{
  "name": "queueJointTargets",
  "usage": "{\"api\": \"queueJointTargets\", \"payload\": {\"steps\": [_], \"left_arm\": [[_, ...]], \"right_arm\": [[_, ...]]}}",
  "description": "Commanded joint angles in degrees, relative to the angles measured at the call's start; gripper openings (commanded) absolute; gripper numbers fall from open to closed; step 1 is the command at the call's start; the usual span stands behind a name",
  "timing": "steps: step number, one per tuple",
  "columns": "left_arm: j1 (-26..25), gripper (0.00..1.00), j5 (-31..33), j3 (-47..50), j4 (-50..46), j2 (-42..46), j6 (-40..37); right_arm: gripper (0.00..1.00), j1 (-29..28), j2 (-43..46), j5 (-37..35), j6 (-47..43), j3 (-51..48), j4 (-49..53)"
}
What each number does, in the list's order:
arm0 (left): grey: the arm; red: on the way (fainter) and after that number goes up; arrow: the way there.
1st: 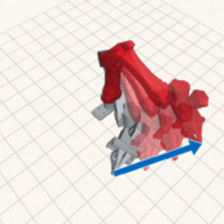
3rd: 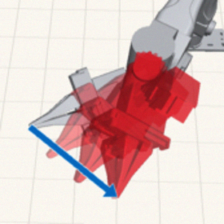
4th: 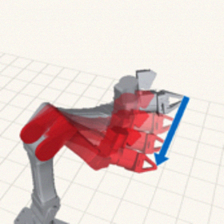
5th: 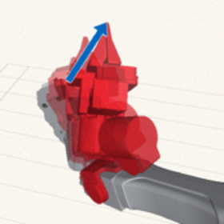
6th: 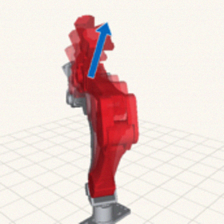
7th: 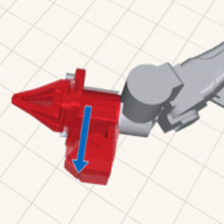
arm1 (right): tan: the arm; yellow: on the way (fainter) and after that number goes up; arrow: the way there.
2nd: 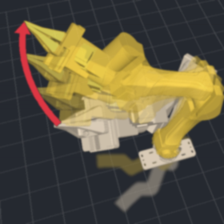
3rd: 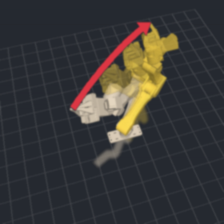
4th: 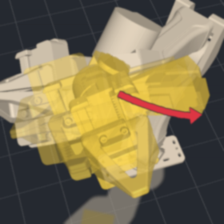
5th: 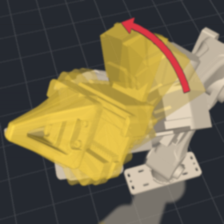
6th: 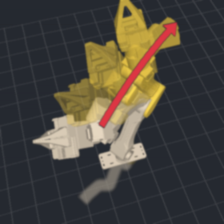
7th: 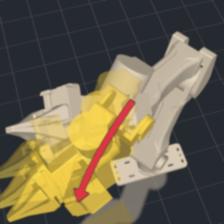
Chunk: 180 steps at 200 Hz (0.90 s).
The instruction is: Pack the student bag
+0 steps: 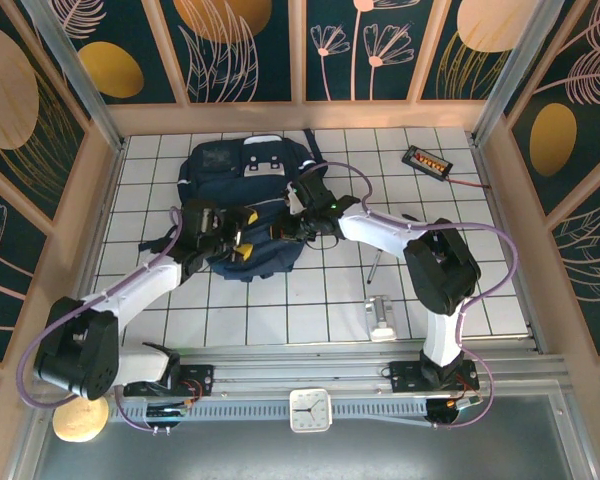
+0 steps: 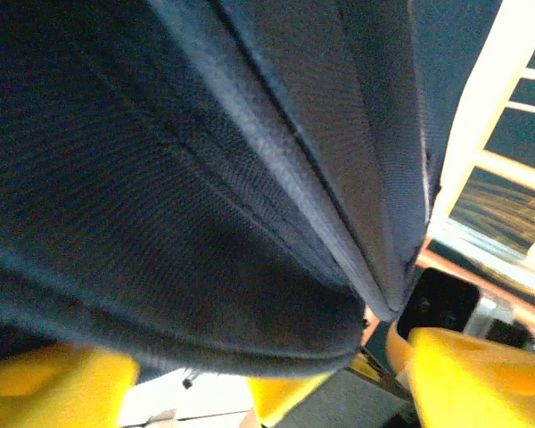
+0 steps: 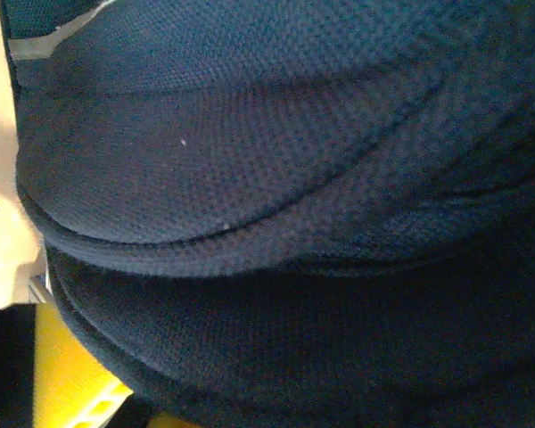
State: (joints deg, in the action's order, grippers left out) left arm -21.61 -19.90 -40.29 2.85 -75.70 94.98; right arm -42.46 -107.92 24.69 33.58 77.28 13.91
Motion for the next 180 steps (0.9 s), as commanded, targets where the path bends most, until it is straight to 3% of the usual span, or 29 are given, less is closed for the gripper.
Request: {"api": "queueJointTargets", "payload": {"steps": [1, 23, 32, 40, 83, 123, 146, 180], "left_arm": [[-0.4, 0.54, -0.2, -1.7, 4.0, -0.8, 3.0], [-0.4, 0.31, 0.6, -0.8, 4.2, -0.6, 2.1], [-0.4, 0.11, 0.4, -0.4, 4.3, -0.4, 1.3], [-0.4, 0.00, 0.5, -0.2, 3.8, -0.2, -0.2], [0.3, 0.00, -0.9, -0.2, -5.7, 2.3, -13.4], [3.7, 0.00, -2.3, -2.1, -17.6, 6.9, -27.8], [4.4, 0.00, -3.3, -5.2, -25.1, 6.9, -37.0], [4.5, 0.00, -0.6, -11.7, -35.7, 5.7, -47.6]], "right_arm": [[0.00, -1.2, -0.1, -1.3, -0.1, 2.6, -0.6], [0.00, -1.7, -0.1, -1.7, -0.1, 2.4, -0.3], [0.00, -1.6, 0.0, -2.1, -0.3, 2.3, 0.1], [0.00, -1.7, 0.1, -2.6, -0.6, 2.0, 0.7], [0.00, -0.1, 2.3, -6.9, -6.6, 1.5, 9.0], [0.00, 6.3, 2.8, -5.7, -15.6, -1.0, 14.5], [0.00, 10.3, 1.5, -3.1, -23.3, 0.0, 13.8], [0.00, 13.1, -3.6, -7.6, -36.7, 6.4, 17.6]]}}
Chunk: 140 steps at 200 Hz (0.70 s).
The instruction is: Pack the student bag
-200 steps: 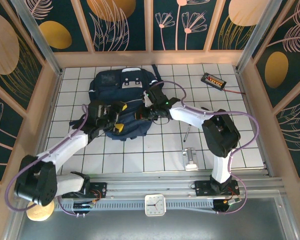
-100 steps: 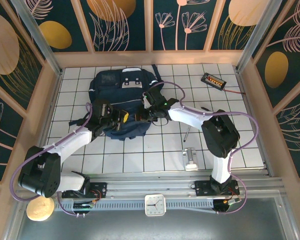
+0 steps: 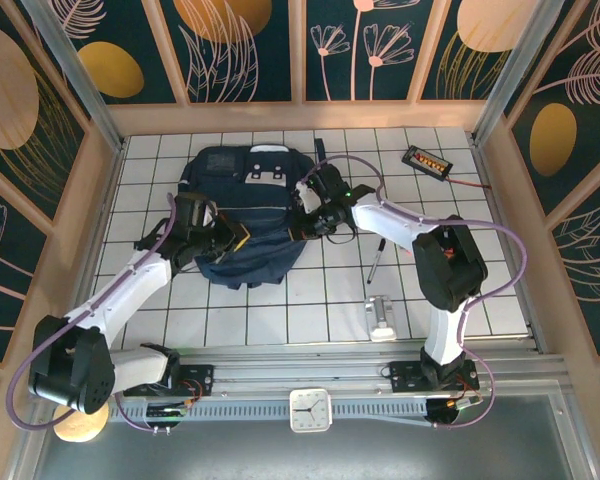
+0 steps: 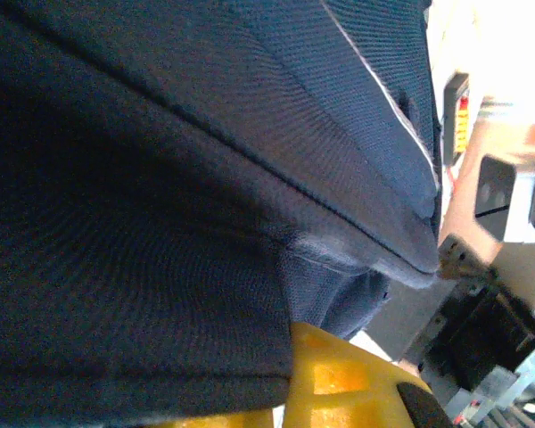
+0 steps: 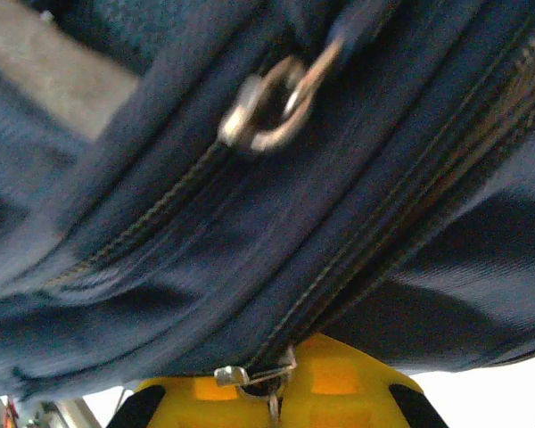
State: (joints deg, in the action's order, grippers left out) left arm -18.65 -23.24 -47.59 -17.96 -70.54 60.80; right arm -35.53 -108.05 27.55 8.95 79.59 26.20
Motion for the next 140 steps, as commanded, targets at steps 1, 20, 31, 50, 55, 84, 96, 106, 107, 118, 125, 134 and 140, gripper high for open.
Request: {"api": "queueJointTargets", "payload": {"steps": [1, 20, 31, 50, 55, 84, 96, 106, 107, 118, 125, 134, 140], "left_arm": [[1.5, 0.00, 2.8, -4.5, -15.2, 0.5, -13.5], [1.6, 0.00, 2.4, -6.1, -18.1, -0.8, -16.9], [1.6, 0.00, 2.3, -6.5, -19.2, -1.2, -18.2], [1.8, 0.00, 2.1, -6.9, -20.7, -2.0, -20.3], [1.8, 0.00, 2.0, -7.0, -21.0, -2.3, -20.8], [2.0, 0.00, 1.1, -7.8, -23.2, -3.3, -24.0], [2.1, 0.00, 1.3, -7.8, -25.1, -3.9, -25.8], [2.1, 0.00, 1.7, -9.7, -26.7, -4.1, -27.3], [2.1, 0.00, 1.7, -9.7, -26.9, -4.2, -27.5], [2.3, 0.00, 2.0, -9.9, -28.4, -4.4, -28.8], [2.3, 0.00, 2.0, -9.7, -29.0, -4.3, -29.5], [2.4, 0.00, 2.0, -9.4, -29.7, -4.3, -30.3], [2.5, 0.00, 2.0, -9.2, -30.1, -4.4, -30.7]], "right_arm": [[0.00, 6.3, -3.5, -10.6, -12.5, 4.2, 5.3], [0.00, 8.1, -5.2, -13.7, -20.1, 6.3, 4.5], [0.00, 9.2, -5.3, -13.1, -25.0, 6.8, 3.5], [0.00, 10.8, -5.1, -11.2, -35.5, 6.6, 1.7], [0.00, 10.9, -5.2, -11.5, -37.9, 6.7, 1.3], [0.00, 12.6, -8.1, -9.6, -47.8, 10.2, 1.6], [0.00, 13.2, -10.4, -13.0, -47.9, 13.0, 1.0], [0.00, 13.9, -12.4, -14.2, -48.6, 15.2, 1.3], [0.00, 13.9, -12.5, -14.4, -48.8, 15.4, 1.3], [0.00, 14.3, -14.1, -17.2, -49.4, 16.9, 0.5], [0.00, 14.7, -15.1, -18.7, -50.0, 18.0, 0.2], [0.00, 15.0, -16.2, -19.8, -51.1, 19.3, -0.1], [0.00, 15.0, -16.9, -20.7, -51.4, 20.1, -0.6]]}}
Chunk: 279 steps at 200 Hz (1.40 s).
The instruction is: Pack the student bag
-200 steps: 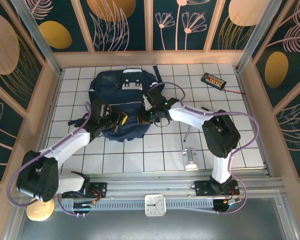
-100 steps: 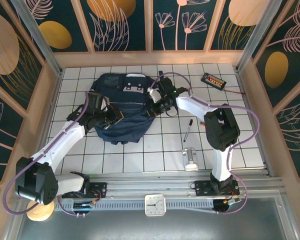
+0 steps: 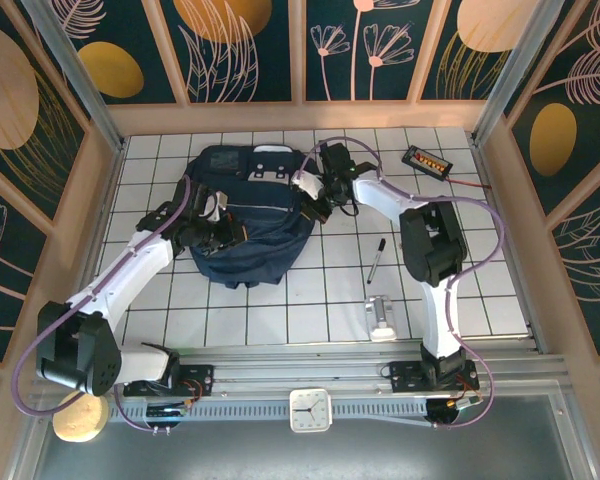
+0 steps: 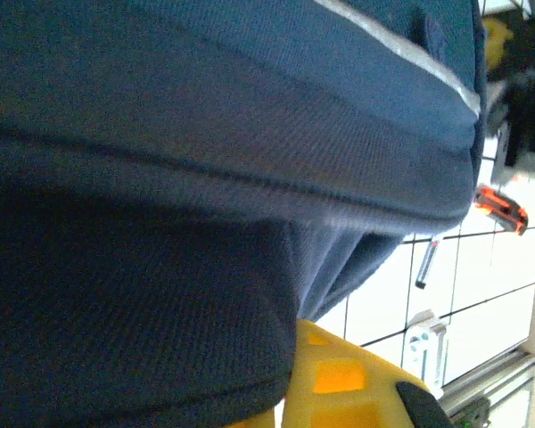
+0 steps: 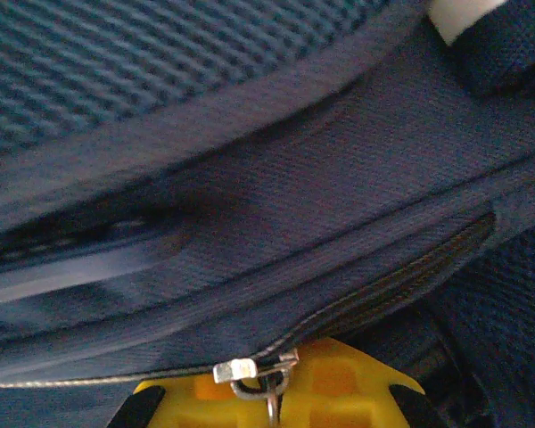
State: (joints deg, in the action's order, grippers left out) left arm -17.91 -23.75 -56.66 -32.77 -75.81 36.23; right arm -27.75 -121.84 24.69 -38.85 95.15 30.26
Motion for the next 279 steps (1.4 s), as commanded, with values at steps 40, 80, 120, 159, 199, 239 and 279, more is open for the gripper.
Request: {"api": "queueJointTargets", "payload": {"steps": [40, 80, 120, 159, 199, 239, 279], "left_arm": [[1.7, 0.00, 2.0, 2.3, -16.1, 1.2, -6.8], [1.8, 0.00, 1.7, 1.9, -13.3, 1.6, -4.5], [1.8, 0.51, 0.2, -3.5, -4.9, 4.0, 4.9], [0.5, 0.77, 9.7, -18.8, -8.9, -0.3, -5.2], [-7.3, 0.99, 22.5, -27.1, -10.9, -9.0, -29.1], [-8.7, 0.99, 26.7, -26.1, -7.2, -12.8, -35.7], [-8.7, 0.99, 28.2, -23.3, -6.2, -12.3, -35.6]], "right_arm": [[0.00, 7.6, -5.8, -19.6, -4.3, 8.4, -6.6], [0.00, 7.2, -4.3, -12.5, -1.4, 8.0, -5.3], [0.00, 3.0, 0.5, -9.8, 0.3, -0.9, -6.0], [0.00, -2.6, 6.1, -8.8, 3.8, -9.7, -9.4], [0.00, -5.3, 11.6, -4.8, 8.7, -16.6, -12.8], [0.18, -7.1, 14.5, -1.1, 11.9, -19.0, -13.3], [0.99, -4.6, 24.0, 4.1, 18.0, -27.2, -17.6]]}}
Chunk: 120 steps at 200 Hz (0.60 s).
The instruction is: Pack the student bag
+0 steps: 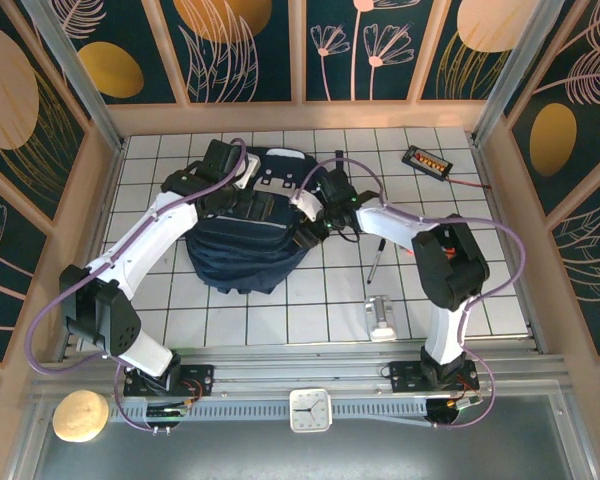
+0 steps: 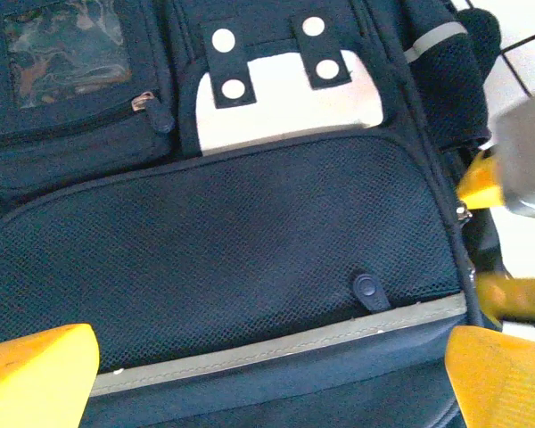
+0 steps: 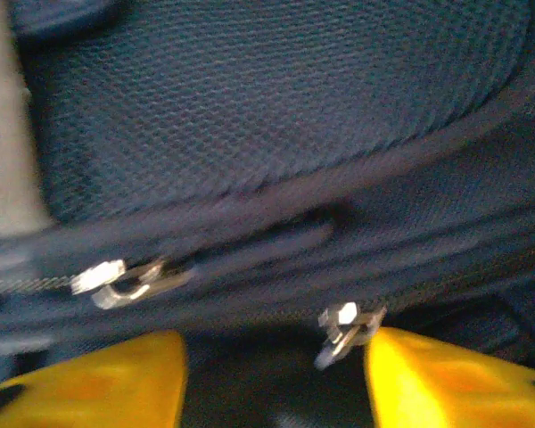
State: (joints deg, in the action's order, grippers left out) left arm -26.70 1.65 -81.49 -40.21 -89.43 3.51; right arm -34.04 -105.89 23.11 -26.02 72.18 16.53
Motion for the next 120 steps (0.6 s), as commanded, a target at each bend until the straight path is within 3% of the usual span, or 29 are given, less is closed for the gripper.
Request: {"api": "queueJointTargets", "payload": {"steps": [1, 29, 53, 77, 99, 120], "left_arm": [[0.1, 0.99, 2.8, 1.6, 1.3, 1.3, -2.9], [0.0, 0.99, 4.3, 4.3, 0.4, 2.7, -1.7], [0.9, 0.99, 6.3, 4.0, -5.1, 2.0, 7.6], [4.8, 0.94, -1.7, 8.3, -4.1, 6.0, 22.6], [10.5, 0.91, -13.0, 16.6, 3.1, 13.5, 36.4], [12.0, 0.91, -20.4, 22.8, 10.1, 17.5, 45.7]], "right_arm": [[0.99, 1.8, 8.4, 5.8, 5.2, -4.5, -4.0], [0.99, 2.4, 18.6, 5.6, 3.9, -13.0, -9.2], [0.99, 2.0, 22.4, 5.0, -3.9, -17.6, -14.3], [0.93, 2.4, 18.0, 5.7, -10.0, -15.2, -16.3], [0.91, 4.2, 12.6, 5.8, -12.0, -10.9, -18.6], [0.89, 4.6, 7.8, 7.1, -13.7, -7.2, -19.0]]}}
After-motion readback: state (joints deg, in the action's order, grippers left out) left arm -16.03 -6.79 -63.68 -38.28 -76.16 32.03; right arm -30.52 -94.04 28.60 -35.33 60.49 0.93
